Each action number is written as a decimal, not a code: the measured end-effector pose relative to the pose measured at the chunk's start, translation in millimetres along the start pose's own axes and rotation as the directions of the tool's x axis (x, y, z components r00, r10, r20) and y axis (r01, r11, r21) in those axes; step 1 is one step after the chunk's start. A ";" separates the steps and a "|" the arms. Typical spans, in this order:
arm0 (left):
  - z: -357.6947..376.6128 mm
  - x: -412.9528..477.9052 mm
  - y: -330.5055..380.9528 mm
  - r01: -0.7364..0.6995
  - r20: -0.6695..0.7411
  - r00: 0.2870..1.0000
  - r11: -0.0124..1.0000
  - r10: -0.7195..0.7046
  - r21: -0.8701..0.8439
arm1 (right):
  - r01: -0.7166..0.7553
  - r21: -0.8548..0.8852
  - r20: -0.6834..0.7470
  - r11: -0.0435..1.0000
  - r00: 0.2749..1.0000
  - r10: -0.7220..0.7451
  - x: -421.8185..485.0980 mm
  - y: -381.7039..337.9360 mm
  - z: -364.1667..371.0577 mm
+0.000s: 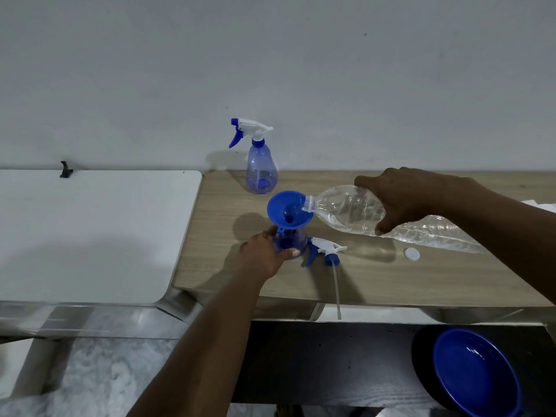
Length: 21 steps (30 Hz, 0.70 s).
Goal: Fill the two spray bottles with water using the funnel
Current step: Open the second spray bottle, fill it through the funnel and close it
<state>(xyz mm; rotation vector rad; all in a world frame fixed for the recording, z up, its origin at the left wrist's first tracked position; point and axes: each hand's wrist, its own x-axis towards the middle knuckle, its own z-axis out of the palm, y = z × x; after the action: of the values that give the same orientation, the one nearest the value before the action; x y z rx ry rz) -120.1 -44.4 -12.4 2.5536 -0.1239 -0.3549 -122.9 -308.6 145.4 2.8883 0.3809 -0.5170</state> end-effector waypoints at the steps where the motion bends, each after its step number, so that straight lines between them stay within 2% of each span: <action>1: -0.2 -0.1 0.1 0.000 -0.001 1.000 1.000 0.000 0.004 | 0.000 -0.005 0.001 1.000 1.000 0.000 -0.1 -0.1 -0.7; 21: 4.5 3.8 -2.1 0.032 0.008 0.999 0.999 -0.032 -0.035 | 0.019 -0.026 0.002 0.999 1.000 -0.019 0.2 1.2 -0.7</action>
<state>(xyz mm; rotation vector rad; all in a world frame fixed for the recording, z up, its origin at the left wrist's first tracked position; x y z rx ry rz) -117.7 -45.5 -18.1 2.5222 -0.0791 -0.3755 -122.3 -309.5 146.1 2.8613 0.4127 -0.5136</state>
